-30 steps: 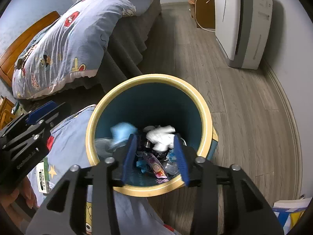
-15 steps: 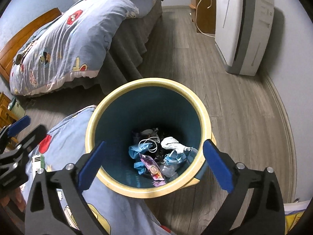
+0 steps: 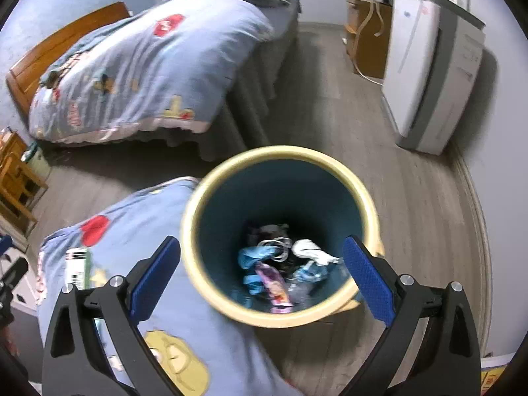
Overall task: Collect trash
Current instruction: 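Move both grippers back over the cushion toward the remaining trash, then grasp the white tissue with the right gripper while the left grasps the silver foil wrapper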
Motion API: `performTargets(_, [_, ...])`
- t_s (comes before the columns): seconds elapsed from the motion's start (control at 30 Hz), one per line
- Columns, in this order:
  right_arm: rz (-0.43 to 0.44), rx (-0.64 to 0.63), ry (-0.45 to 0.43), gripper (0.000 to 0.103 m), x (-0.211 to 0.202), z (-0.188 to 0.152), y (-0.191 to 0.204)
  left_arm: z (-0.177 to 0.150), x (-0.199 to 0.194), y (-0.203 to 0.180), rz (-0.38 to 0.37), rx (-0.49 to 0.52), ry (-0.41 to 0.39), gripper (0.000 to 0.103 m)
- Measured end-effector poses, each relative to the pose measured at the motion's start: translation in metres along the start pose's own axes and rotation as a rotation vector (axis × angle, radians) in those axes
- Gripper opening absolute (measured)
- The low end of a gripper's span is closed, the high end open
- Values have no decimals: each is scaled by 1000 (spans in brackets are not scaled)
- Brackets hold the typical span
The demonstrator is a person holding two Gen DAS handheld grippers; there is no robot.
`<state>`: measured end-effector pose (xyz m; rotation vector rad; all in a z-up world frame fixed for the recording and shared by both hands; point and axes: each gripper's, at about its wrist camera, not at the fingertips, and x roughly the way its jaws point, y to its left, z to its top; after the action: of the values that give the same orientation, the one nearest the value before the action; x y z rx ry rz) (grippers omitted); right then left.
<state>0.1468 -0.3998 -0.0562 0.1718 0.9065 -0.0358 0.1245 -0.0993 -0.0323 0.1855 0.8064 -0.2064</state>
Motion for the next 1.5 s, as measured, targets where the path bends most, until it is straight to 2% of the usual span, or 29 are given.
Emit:
performTargets(0.3, [99,-92,51,97,-23,-22,88,-56,-38,59,31,-152,30,92])
performTargets(0.47, [117,-124,90,97,-29,-46,131,-83,-44,82,60,-184,63,92])
performTargets(0.57, [91,-136,111,97,-25,-63,149,-93,-46,97,75,-191,67,92])
performTargets(0.73, [50,-139,162,97,-11,-94,173,-103,-42,115,92,-212,81,93])
performTargets(0.97, [88,-123,242,97,17,-142,207,-108,-30,124,101,-207,101,93])
performTargets(1.27, [112,-187,302,96,40,-168,242,-109,-22,130,86,-186,107,93])
performTargets(1.33, [123,-208,324,89,45,-171,248,-109,-20,132,89,-186,110,93])
performTargets(1.43, [130,-225,367,66,56,-177,253,-110,-17,133,94,-183,118,93])
performTargets(1.5, [144,-217,398,39,62,-181,253,-110,-15,132,97,-168,123,93])
